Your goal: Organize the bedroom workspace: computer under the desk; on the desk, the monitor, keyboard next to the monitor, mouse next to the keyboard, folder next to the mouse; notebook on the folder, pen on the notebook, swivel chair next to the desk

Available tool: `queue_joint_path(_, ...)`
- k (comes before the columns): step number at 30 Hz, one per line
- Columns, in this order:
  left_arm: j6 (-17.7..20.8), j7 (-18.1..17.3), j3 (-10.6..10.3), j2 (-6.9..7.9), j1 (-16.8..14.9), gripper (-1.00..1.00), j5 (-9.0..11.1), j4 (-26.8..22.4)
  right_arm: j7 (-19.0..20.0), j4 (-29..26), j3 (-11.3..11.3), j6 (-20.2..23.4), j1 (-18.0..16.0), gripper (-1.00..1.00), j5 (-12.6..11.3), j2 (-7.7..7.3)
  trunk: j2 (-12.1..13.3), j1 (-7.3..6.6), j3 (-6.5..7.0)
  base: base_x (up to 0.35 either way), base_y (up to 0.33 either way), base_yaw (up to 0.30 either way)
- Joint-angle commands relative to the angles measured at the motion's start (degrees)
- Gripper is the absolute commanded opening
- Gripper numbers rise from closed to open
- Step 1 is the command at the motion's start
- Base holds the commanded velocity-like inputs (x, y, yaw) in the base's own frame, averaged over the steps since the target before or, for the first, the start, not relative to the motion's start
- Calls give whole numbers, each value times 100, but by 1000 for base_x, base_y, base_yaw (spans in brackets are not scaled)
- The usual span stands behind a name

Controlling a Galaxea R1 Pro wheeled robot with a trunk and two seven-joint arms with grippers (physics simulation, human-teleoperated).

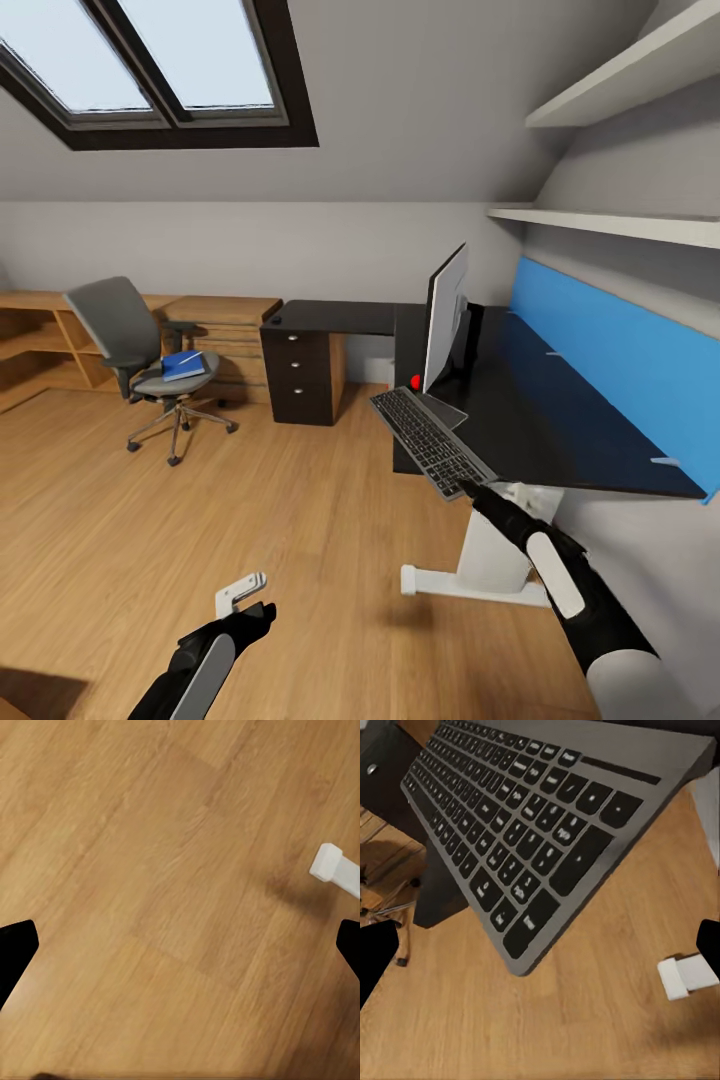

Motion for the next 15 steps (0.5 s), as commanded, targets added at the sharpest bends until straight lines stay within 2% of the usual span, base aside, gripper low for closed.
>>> queue_joint_path(1,7,54,-14,4,-4,100,53,-9,21,50,-48,58,-3,100,-307,-82,-3,0,-6,-8,2,0)
queue_joint_path(2,7,54,-14,4,-4,100,53,-9,24,74,-60,72,-3,100,-449,-126,-3,0,-6,-7,2,0)
queue_joint_path(3,7,54,-12,4,-4,100,53,-8,34,148,-88,120,-3,100,-965,-297,-3,0,-6,-3,1,0)
queue_joint_path(4,7,54,-9,4,-4,100,53,-9,38,175,-95,141,-3,100,-1169,-365,-3,0,-6,-2,0,0)
queue_joint_path(8,7,54,-5,4,-4,100,53,-8,101,220,-104,211,-1,100,-1517,-465,-3,0,-6,-1,0,0)
queue_joint_path(10,7,54,-4,4,-4,100,53,-9,431,248,-107,303,24,100,-1725,-521,-3,0,-6,0,0,0)
queue_joint_path(15,7,52,-4,4,-4,100,55,-8,1000,475,-120,405,99,100,-1866,-615,-3,0,-6,0,0,0)
